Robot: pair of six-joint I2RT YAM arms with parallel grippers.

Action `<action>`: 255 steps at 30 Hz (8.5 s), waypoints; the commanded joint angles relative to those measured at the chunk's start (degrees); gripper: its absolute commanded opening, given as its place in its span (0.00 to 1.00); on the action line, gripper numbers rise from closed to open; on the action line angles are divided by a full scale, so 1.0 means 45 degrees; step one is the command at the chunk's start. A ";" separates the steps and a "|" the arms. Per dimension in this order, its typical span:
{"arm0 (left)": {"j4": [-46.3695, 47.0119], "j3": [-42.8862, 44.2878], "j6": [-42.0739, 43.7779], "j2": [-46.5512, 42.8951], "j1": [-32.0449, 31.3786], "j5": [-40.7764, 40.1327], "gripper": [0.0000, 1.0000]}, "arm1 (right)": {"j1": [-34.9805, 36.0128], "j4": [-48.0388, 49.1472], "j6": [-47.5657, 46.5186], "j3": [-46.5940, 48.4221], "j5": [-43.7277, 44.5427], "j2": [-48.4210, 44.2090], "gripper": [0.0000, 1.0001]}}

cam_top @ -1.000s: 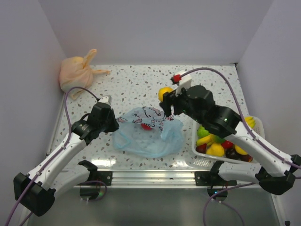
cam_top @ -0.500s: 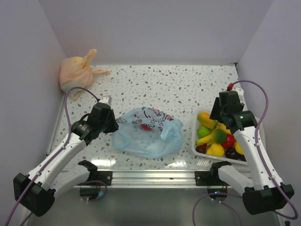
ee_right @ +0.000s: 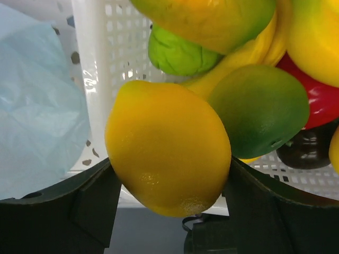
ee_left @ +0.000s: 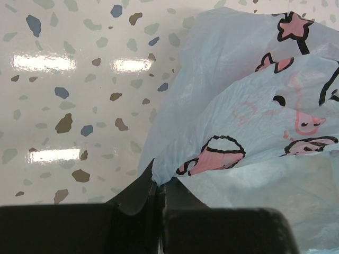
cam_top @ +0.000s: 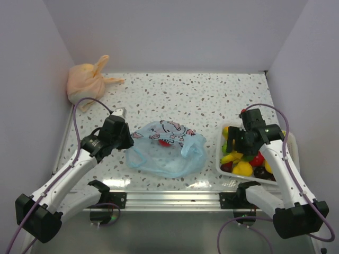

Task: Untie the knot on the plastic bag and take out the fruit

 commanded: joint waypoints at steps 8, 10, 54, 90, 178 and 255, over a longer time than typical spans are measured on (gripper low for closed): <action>0.0319 0.0655 0.0331 0.0192 0.0043 0.0083 0.00 | 0.0097 -0.0973 -0.0517 0.0291 -0.1547 -0.0032 0.99; 0.0279 0.0695 0.0351 0.0153 0.0043 0.0064 0.00 | 0.0136 -0.1013 -0.0653 0.0839 -0.1761 -0.0208 0.99; 0.0923 -0.1101 0.0156 -0.0590 0.0043 0.0297 0.00 | 0.7362 0.4242 -0.3915 0.7658 -0.1156 1.0361 0.00; 0.1315 -0.1376 -0.0547 -0.0765 0.0043 0.0181 0.00 | 1.0074 0.3522 -0.2937 0.8729 0.1538 0.6980 0.99; -0.1654 0.1046 0.0429 -0.0569 0.0336 -0.2280 0.00 | 0.0488 0.1116 0.1026 0.0218 0.0565 0.0241 0.22; -0.3725 0.3390 -0.1465 -1.0003 0.0336 -0.7065 1.00 | 0.0468 0.0022 -0.1786 0.3166 0.3238 -1.2553 0.99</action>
